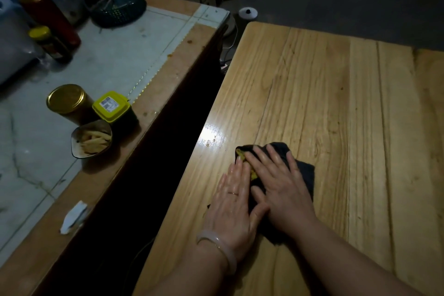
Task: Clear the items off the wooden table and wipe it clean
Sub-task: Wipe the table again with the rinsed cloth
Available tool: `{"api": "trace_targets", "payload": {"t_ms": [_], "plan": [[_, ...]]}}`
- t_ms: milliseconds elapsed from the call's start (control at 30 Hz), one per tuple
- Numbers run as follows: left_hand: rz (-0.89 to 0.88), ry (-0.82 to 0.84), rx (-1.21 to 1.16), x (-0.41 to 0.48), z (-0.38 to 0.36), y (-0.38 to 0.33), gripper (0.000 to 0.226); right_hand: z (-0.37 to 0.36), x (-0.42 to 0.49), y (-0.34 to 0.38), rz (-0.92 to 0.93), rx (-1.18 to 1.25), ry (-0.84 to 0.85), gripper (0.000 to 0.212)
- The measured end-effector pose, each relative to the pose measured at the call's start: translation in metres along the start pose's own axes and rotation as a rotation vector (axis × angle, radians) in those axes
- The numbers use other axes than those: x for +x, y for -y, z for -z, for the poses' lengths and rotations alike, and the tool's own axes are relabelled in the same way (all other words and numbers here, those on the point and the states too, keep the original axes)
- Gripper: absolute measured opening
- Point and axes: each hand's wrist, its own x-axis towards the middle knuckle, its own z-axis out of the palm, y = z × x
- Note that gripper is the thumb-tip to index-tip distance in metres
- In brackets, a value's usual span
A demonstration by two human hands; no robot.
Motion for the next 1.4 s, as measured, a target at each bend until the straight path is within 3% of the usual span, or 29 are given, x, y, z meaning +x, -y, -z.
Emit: {"api": "trace_targets", "payload": {"t_ms": [233,333,433,500,600,833,1033,1133,1233,1400], "plan": [[-0.003,0.073,-0.027,-0.009,0.023,0.016,0.081,0.003,0.060,0.009,-0.186,0.100,-0.095,0.064],[0.052,0.032,-0.135,-0.009,0.040,0.025,0.060,0.003,0.089,0.021,-0.285,0.112,-0.132,0.063],[0.163,-0.284,-0.343,-0.012,0.050,0.038,0.043,0.001,0.114,0.043,-0.292,0.129,-0.123,0.063],[0.244,-0.508,-0.396,-0.011,0.052,0.049,0.031,0.000,0.118,0.060,-0.180,0.103,-0.093,0.063],[0.302,-0.635,-0.379,-0.004,0.060,0.060,0.021,-0.003,0.100,0.086,0.054,0.117,-0.036,0.061],[0.450,-0.402,-0.298,-0.020,0.057,0.062,0.015,-0.024,0.000,0.108,0.238,0.092,0.026,0.068],[0.219,-0.205,-0.214,-0.042,0.046,0.043,0.014,-0.025,-0.033,0.077,0.296,0.035,0.011,0.064],[0.212,-0.183,-0.366,-0.027,0.043,0.046,0.020,-0.020,-0.019,0.064,0.236,0.012,-0.011,0.063],[0.330,-0.166,-0.489,-0.002,0.051,0.049,0.023,-0.011,0.006,0.056,0.122,0.022,-0.036,0.067],[0.398,-0.094,-0.537,0.006,0.064,0.049,0.025,-0.012,0.013,0.067,-0.050,0.042,-0.046,0.067]]}}
